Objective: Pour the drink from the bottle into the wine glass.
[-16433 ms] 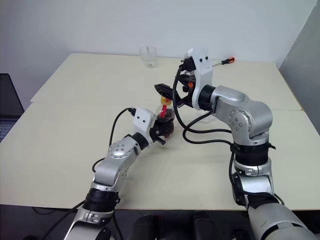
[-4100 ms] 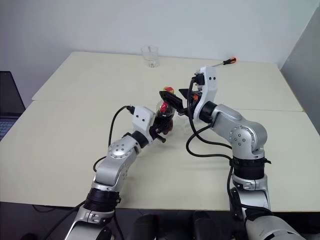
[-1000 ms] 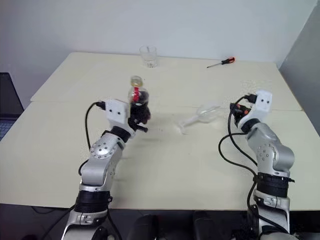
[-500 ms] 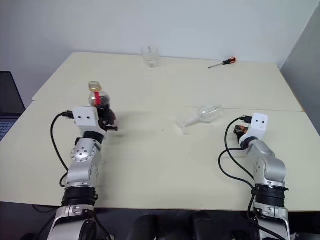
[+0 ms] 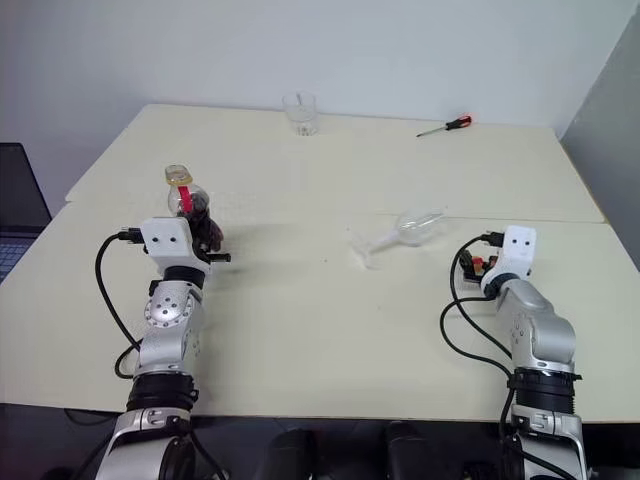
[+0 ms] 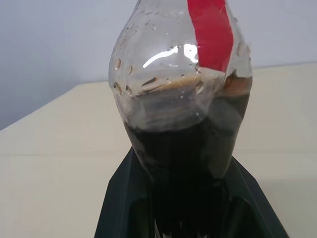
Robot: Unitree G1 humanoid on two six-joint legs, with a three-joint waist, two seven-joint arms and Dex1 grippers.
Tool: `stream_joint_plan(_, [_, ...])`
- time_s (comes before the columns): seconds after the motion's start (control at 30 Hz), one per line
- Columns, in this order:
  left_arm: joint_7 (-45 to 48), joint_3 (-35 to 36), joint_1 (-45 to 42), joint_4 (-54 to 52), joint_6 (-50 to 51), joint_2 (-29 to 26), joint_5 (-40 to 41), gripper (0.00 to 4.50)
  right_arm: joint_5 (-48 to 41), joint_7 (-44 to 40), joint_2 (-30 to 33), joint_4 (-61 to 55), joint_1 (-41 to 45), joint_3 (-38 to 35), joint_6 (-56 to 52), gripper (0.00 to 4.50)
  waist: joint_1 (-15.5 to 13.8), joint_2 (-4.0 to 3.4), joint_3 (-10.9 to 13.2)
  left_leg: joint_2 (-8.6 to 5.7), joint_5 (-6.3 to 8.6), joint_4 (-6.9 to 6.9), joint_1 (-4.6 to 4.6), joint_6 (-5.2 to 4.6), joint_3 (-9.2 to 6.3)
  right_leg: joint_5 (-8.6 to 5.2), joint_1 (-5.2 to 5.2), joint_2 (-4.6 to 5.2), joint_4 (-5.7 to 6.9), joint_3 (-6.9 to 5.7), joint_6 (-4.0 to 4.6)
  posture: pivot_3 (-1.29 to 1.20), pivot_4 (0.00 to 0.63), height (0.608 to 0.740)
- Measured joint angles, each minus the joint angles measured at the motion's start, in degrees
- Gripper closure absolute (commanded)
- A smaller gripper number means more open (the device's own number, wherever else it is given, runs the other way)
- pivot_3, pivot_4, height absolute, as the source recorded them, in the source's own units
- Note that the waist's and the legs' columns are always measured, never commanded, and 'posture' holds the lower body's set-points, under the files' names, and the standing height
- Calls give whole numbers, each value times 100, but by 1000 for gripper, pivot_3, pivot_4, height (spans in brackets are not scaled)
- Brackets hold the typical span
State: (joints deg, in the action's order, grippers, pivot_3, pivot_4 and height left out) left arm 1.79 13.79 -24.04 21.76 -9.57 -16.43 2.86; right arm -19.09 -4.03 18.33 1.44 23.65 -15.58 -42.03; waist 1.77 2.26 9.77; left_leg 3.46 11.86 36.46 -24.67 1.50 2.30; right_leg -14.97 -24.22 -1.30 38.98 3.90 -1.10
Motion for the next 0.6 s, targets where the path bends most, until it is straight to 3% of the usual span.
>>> stream_joint_plan(0.37, [-207, 24, 613, -139, -103, 161, 20, 145, -4, -125, 109, -147, 279, 2, -221, 0, -1, -1, -1, 2, 0, 1, 1, 0, 1, 0, 1, 2, 0, 2, 0, 0, 150, 740])
stream_joint_plan(0.6, [-296, 39, 903, -576, 33, 259, 61, 48, -7, -199, 110, -143, 337, -2, -239, 0, 3, -1, -1, 1, 0, 1, 2, 0, 2, 0, 2, 2, 2, 3, 0, 0, 150, 740])
